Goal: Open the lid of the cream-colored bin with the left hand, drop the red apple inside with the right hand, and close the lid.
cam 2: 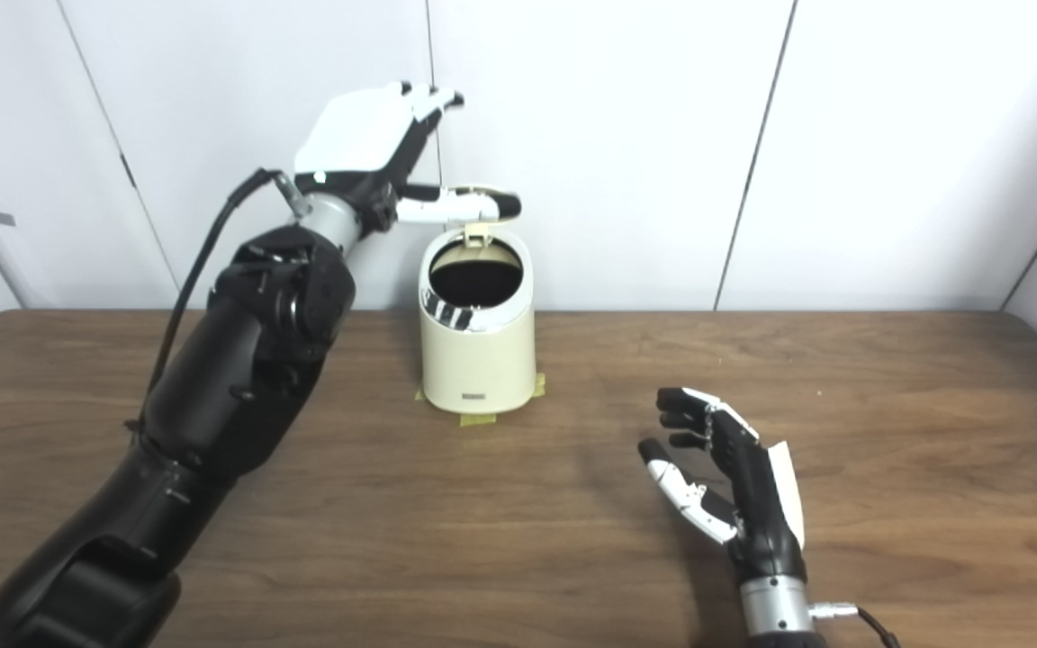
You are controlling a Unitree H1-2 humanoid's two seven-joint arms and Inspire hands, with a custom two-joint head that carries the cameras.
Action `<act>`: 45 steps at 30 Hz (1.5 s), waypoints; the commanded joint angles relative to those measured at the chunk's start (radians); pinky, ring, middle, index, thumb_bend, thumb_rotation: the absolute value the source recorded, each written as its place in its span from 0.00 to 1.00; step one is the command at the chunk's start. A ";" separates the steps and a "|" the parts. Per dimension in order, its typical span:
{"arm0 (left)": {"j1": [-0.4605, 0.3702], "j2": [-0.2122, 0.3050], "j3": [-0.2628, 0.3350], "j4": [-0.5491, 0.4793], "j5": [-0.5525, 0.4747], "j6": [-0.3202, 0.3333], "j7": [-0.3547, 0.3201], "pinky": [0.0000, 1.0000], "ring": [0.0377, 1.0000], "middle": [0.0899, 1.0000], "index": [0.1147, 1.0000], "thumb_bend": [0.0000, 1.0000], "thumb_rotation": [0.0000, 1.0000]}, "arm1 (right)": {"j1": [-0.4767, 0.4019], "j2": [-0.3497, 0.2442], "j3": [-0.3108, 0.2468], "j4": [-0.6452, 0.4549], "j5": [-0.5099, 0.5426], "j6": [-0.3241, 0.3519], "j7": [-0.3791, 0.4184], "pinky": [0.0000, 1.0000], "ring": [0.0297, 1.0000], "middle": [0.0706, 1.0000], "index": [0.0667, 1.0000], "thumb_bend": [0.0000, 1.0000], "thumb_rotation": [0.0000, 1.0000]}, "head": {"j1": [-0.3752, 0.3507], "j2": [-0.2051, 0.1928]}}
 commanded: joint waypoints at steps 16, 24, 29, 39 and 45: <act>0.015 0.004 -0.043 -0.051 0.046 -0.041 0.022 1.00 1.00 0.93 0.90 1.00 0.96 | -0.029 0.019 -0.010 -0.020 0.003 -0.006 -0.006 0.64 0.69 0.70 0.68 0.24 0.40 | -0.006 0.004; 0.080 0.011 -0.054 -0.108 0.058 -0.064 0.009 1.00 1.00 0.94 0.91 1.00 0.97 | -0.029 0.019 -0.008 -0.024 -0.001 -0.001 -0.002 0.65 0.70 0.71 0.69 0.23 0.38 | -0.011 0.007; 0.108 0.014 -0.048 -0.139 0.070 -0.054 -0.022 1.00 1.00 0.94 0.91 1.00 0.95 | -0.026 0.014 -0.009 -0.039 -0.012 0.010 -0.001 0.64 0.71 0.71 0.70 0.23 0.37 | -0.010 0.014; 0.135 0.019 -0.037 -0.131 0.097 -0.058 -0.045 1.00 1.00 0.92 0.89 1.00 0.95 | -0.023 0.014 -0.011 -0.054 -0.022 0.016 -0.003 0.62 0.69 0.69 0.68 0.23 0.42 | -0.013 0.029; 0.158 0.023 -0.042 -0.148 0.095 -0.067 -0.078 1.00 1.00 0.90 0.87 1.00 0.96 | -0.021 0.013 -0.009 -0.069 -0.018 0.031 0.005 0.62 0.69 0.70 0.69 0.24 0.42 | -0.022 0.041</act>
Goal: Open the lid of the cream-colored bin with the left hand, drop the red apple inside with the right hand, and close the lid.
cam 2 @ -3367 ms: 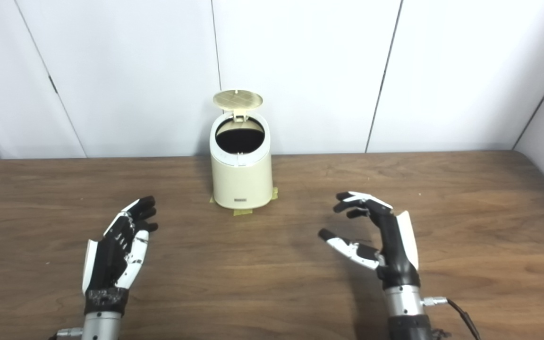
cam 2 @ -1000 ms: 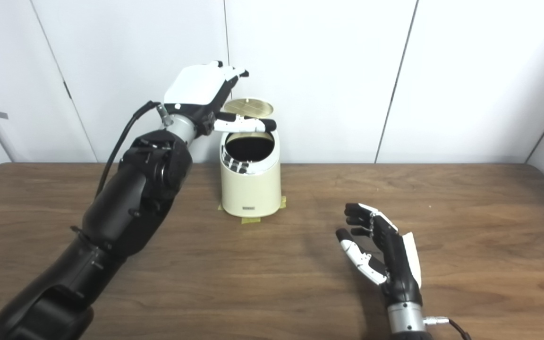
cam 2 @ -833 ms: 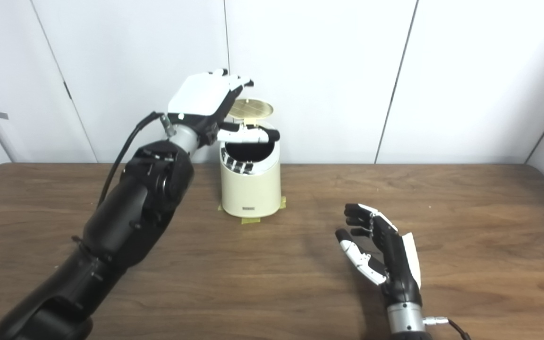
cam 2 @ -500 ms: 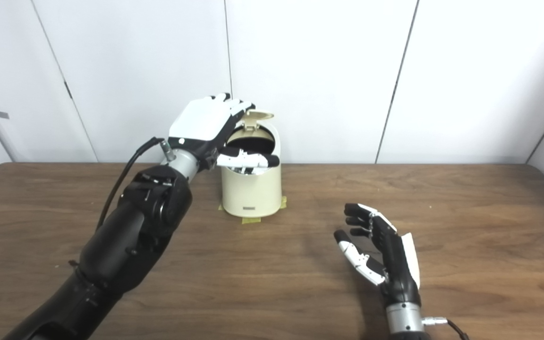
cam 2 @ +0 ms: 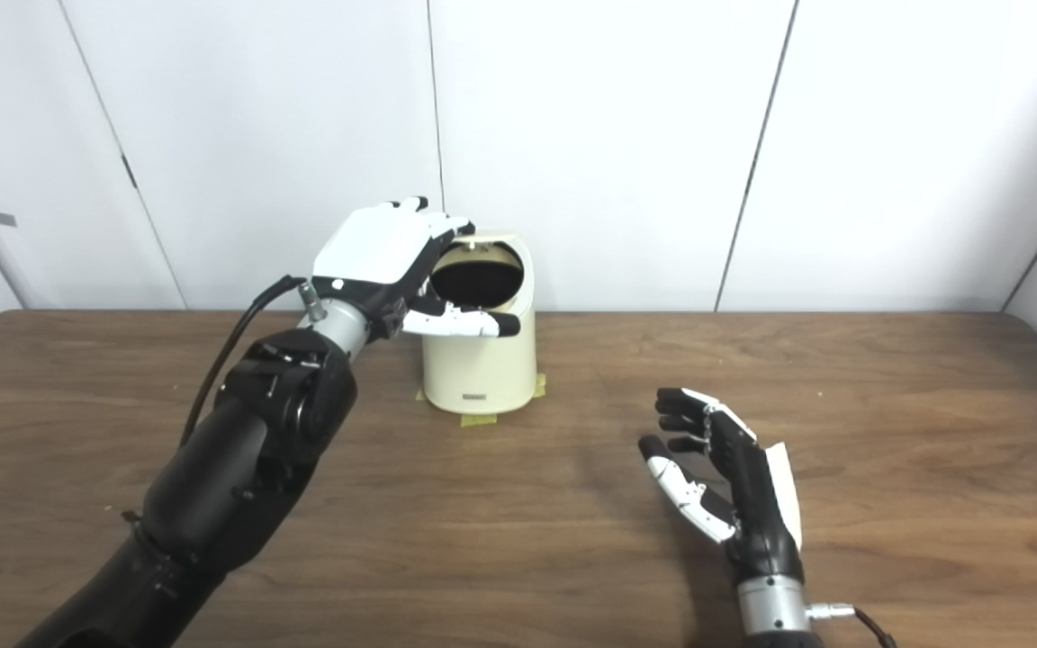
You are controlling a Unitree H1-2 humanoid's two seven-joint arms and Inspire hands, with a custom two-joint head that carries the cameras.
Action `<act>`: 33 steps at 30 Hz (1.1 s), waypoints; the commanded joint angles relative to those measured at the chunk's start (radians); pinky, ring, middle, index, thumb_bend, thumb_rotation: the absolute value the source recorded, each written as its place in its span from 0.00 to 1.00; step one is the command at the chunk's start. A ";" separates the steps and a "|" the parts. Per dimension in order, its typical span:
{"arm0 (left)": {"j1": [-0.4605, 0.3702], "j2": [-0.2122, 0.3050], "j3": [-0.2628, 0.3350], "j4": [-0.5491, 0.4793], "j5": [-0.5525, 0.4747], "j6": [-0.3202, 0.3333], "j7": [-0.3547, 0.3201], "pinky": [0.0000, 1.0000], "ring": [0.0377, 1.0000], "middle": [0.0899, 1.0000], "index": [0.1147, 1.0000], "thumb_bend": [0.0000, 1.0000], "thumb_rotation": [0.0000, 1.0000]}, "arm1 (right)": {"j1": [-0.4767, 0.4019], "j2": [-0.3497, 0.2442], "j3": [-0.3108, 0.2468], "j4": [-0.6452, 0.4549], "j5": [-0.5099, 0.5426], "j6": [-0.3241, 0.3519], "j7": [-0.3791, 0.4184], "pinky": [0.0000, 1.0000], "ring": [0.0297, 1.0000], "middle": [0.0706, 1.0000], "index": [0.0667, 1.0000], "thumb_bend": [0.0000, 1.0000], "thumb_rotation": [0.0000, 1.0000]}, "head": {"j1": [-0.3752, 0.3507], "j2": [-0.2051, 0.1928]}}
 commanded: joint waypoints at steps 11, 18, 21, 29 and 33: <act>0.027 -0.001 0.002 -0.041 0.023 -0.015 -0.046 1.00 1.00 0.89 0.87 1.00 0.91 | -0.009 0.005 -0.002 -0.100 0.018 0.025 0.016 0.62 0.69 0.70 0.68 0.25 0.41 | -0.018 0.033; 0.048 0.003 -0.019 -0.007 0.038 -0.046 -0.024 1.00 1.00 0.89 0.87 0.99 0.88 | -0.009 0.013 -0.001 -0.131 0.011 0.065 0.018 0.62 0.70 0.71 0.69 0.26 0.44 | -0.031 0.046; 0.061 0.000 -0.030 0.017 0.047 -0.061 0.001 1.00 1.00 0.89 0.87 0.98 0.87 | -0.011 0.013 -0.001 -0.131 0.014 0.065 0.018 0.61 0.69 0.70 0.68 0.26 0.43 | -0.032 0.044; 0.078 0.002 -0.045 0.142 0.059 -0.087 0.084 1.00 0.97 0.87 0.84 0.99 0.83 | -0.013 0.014 -0.006 -0.127 0.020 0.072 0.015 0.59 0.69 0.69 0.68 0.28 0.41 | -0.038 0.043; 0.068 0.034 -0.106 0.182 0.157 -0.118 0.108 1.00 0.99 0.87 0.84 1.00 0.83 | -0.013 0.013 -0.004 -0.127 0.017 0.071 0.015 0.58 0.68 0.69 0.68 0.27 0.40 | -0.038 0.042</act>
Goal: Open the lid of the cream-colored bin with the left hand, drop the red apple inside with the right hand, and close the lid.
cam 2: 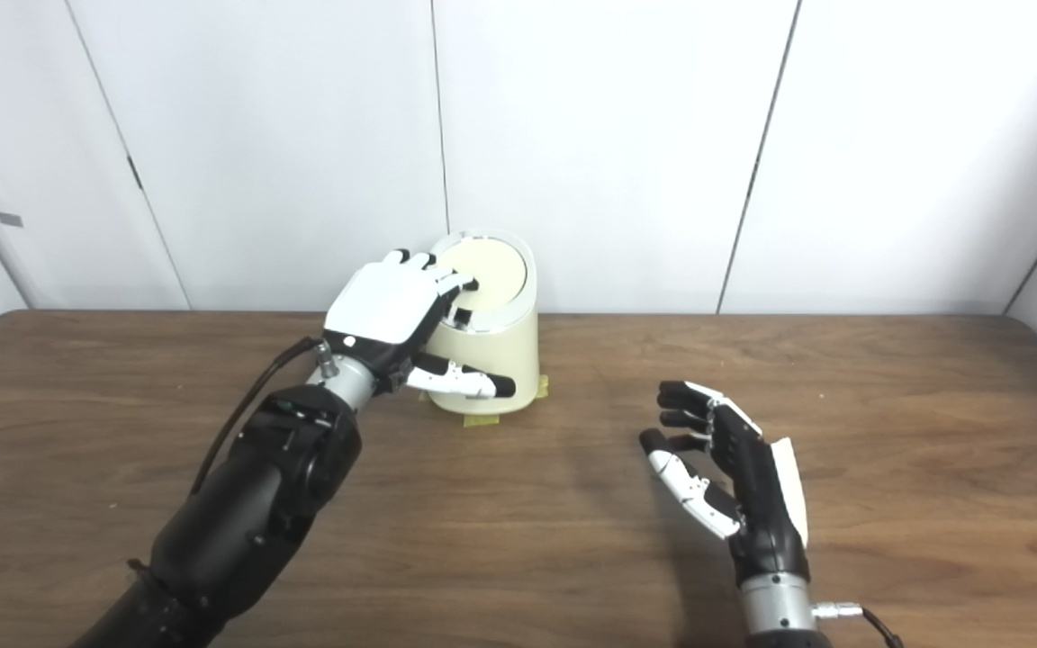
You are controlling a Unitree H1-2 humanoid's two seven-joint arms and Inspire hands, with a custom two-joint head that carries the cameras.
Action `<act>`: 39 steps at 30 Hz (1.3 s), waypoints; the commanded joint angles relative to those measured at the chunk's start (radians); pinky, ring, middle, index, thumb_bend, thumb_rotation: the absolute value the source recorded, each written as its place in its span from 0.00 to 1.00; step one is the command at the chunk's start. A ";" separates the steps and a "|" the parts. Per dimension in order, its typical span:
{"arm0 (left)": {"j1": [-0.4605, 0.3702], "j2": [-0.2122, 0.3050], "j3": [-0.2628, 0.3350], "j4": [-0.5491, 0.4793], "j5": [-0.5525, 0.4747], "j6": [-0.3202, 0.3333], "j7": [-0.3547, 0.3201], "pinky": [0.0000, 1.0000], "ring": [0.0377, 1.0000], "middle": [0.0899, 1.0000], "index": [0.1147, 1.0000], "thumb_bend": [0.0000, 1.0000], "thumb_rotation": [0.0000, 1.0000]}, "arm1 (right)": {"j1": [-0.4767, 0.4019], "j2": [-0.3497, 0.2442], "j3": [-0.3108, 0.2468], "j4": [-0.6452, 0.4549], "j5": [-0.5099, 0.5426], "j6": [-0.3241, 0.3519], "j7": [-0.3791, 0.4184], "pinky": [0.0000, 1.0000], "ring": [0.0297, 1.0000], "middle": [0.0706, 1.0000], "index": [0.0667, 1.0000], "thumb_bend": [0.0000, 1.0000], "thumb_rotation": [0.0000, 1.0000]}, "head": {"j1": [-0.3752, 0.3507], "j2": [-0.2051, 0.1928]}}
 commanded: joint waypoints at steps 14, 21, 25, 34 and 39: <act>0.050 -0.014 0.076 0.031 -0.066 -0.075 0.200 1.00 1.00 0.93 0.90 0.84 0.91 | -0.031 0.008 -0.003 -0.039 -0.004 -0.001 -0.006 0.59 0.69 0.70 0.68 0.28 0.41 | -0.002 -0.004; 0.111 -0.119 0.227 -0.043 -0.335 -0.209 0.423 1.00 1.00 1.00 1.00 0.60 1.00 | -0.033 0.010 -0.004 -0.028 0.002 -0.015 -0.010 0.59 0.69 0.70 0.68 0.28 0.40 | -0.003 -0.003; 0.133 -0.170 0.288 -0.091 -0.459 -0.292 0.503 1.00 1.00 1.00 0.99 0.49 1.00 | -0.033 0.009 -0.003 -0.019 -0.003 -0.024 -0.013 0.60 0.69 0.70 0.69 0.27 0.43 | -0.003 -0.002; 0.253 -0.250 0.430 -0.205 -0.829 -0.467 0.535 0.78 0.87 0.86 0.83 0.25 0.96 | -0.038 0.016 -0.004 -0.005 -0.001 -0.020 -0.019 0.61 0.70 0.71 0.69 0.25 0.41 | 0.004 -0.008; 0.392 -0.238 0.466 -0.194 -0.875 -0.550 0.547 0.74 0.82 0.82 0.79 0.20 1.00 | -0.039 0.015 0.000 0.009 -0.011 -0.040 -0.024 0.60 0.70 0.71 0.69 0.24 0.37 | -0.001 -0.007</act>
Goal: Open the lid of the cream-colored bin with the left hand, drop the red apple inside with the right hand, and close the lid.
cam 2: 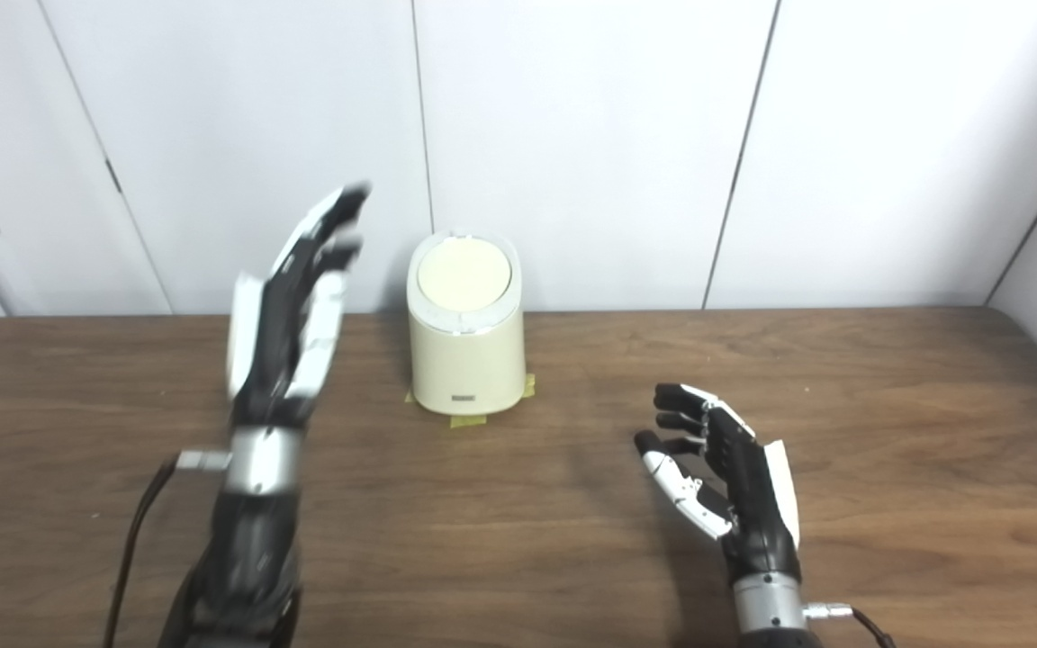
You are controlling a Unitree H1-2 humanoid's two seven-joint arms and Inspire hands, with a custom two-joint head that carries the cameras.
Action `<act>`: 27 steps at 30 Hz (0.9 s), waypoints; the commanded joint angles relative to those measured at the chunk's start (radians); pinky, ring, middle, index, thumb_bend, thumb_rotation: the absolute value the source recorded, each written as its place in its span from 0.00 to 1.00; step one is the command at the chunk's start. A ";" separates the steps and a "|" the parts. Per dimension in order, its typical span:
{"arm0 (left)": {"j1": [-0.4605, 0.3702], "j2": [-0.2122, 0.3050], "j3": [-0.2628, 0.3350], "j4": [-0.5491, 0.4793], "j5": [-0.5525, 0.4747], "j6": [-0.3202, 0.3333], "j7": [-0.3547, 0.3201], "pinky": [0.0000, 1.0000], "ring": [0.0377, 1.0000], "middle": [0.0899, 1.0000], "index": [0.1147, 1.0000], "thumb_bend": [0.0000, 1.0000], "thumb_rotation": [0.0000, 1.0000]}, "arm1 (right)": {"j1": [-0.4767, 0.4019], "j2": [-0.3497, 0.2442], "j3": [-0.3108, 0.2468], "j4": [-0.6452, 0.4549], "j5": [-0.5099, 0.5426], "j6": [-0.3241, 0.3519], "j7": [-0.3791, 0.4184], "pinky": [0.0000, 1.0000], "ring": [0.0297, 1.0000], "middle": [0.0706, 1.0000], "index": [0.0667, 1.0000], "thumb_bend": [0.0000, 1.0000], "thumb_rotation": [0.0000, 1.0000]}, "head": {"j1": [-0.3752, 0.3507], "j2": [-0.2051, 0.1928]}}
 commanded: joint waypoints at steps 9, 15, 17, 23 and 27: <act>0.165 0.060 0.010 0.023 -0.323 -0.101 -0.161 0.83 0.89 0.88 0.84 0.17 0.95 | -0.045 0.006 -0.014 0.024 0.015 -0.088 -0.027 0.60 0.70 0.72 0.70 0.24 0.22 | 0.002 -0.002; 0.193 0.064 0.027 0.053 -0.352 -0.095 -0.194 0.82 0.88 0.88 0.84 0.18 0.91 | -0.045 -0.002 -0.012 0.034 0.017 -0.099 -0.017 0.60 0.71 0.72 0.70 0.24 0.28 | 0.000 0.001; 0.199 0.064 0.033 0.065 -0.354 -0.097 -0.199 0.82 0.88 0.88 0.84 0.17 0.90 | -0.046 -0.004 -0.012 0.041 0.019 -0.102 -0.016 0.60 0.71 0.72 0.70 0.24 0.28 | 0.001 0.002; 0.204 0.079 0.051 0.122 -0.319 -0.094 -0.195 0.82 0.88 0.87 0.83 0.16 0.88 | -0.047 0.000 -0.019 0.061 0.040 -0.086 -0.013 0.61 0.71 0.73 0.70 0.24 0.26 | -0.001 0.003; 0.196 0.081 0.063 0.143 -0.328 -0.084 -0.192 0.83 0.88 0.87 0.84 0.14 0.86 | -0.049 0.001 -0.028 0.082 0.066 -0.082 -0.011 0.61 0.71 0.72 0.70 0.25 0.25 | -0.003 0.008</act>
